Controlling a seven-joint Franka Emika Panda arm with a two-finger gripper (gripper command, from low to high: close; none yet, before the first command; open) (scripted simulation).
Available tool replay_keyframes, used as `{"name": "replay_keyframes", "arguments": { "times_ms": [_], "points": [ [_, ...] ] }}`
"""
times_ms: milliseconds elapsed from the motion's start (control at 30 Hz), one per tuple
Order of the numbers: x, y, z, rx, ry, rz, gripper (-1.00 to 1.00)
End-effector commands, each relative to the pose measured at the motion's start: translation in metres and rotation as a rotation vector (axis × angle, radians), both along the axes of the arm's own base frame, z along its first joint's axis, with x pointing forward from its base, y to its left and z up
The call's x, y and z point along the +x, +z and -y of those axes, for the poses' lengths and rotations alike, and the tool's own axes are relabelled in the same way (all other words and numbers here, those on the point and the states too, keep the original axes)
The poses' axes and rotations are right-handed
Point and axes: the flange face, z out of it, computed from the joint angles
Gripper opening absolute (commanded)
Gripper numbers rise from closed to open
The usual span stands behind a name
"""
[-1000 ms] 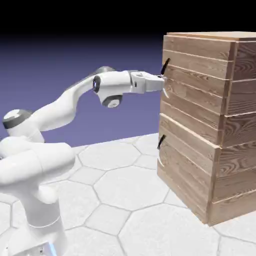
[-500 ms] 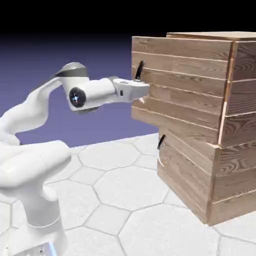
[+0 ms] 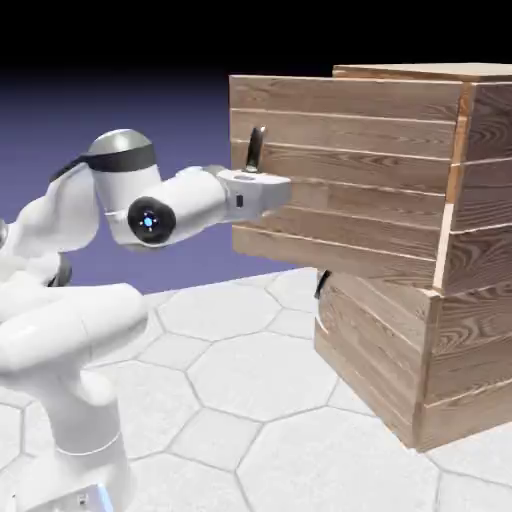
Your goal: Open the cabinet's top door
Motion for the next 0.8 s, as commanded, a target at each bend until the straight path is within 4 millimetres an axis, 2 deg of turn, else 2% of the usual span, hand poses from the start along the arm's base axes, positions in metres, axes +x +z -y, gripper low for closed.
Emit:
{"name": "replay_keyframes", "arguments": {
  "times_ms": [0,367,767],
  "points": [
    [-0.003,0.0,0.006,0.0,0.017,0.0,-1.0],
    [-0.024,0.0,0.072,0.0,0.21,0.0,-1.0],
    [-0.032,0.0,0.145,0.0,0.417,0.0,-1.0]
  ]
}}
